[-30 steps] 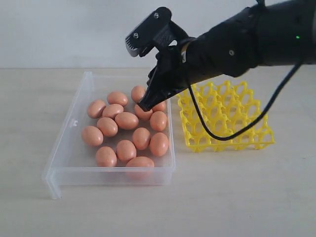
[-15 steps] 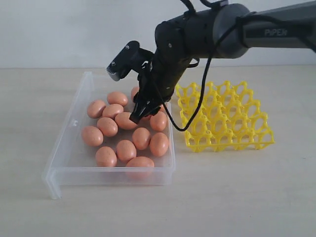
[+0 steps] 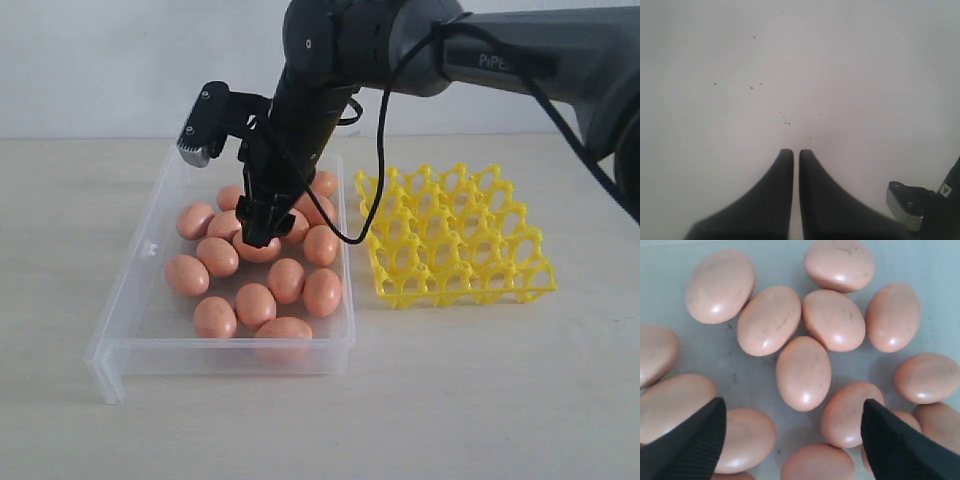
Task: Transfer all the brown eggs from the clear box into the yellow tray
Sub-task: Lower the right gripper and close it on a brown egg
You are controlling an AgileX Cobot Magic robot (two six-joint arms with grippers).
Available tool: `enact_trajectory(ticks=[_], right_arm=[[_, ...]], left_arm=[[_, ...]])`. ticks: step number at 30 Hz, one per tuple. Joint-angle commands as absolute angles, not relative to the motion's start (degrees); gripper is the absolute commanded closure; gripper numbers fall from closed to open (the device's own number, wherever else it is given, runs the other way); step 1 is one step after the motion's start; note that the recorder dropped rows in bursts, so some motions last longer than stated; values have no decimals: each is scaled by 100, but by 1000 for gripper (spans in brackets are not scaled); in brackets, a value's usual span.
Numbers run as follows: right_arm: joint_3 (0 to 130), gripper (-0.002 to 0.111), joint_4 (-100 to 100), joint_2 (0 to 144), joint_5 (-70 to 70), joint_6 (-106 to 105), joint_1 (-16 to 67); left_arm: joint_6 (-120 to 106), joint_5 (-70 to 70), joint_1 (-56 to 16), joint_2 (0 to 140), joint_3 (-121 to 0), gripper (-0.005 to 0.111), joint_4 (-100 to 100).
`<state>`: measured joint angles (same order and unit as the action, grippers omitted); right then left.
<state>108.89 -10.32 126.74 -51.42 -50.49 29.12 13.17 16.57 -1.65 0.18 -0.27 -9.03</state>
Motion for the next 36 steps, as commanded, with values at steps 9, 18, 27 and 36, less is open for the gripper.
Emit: enact_trajectory(ticks=[9, 18, 27, 36], right_arm=[[11124, 40, -910, 13208, -4592, -5021, 2910], [11439, 40, -1068, 13332, -4530, -4948, 2910], [11439, 41, -1086, 13476, -4542, -4915, 2910], [11439, 44, -985, 13665, -4394, -4850, 2910]], left_arm=[[1340, 1622, -189, 0, 0, 102, -858], [1340, 1622, -189, 0, 0, 102, -858], [1340, 1618, -189, 0, 0, 102, -858], [1340, 1618, -189, 0, 0, 102, -858]])
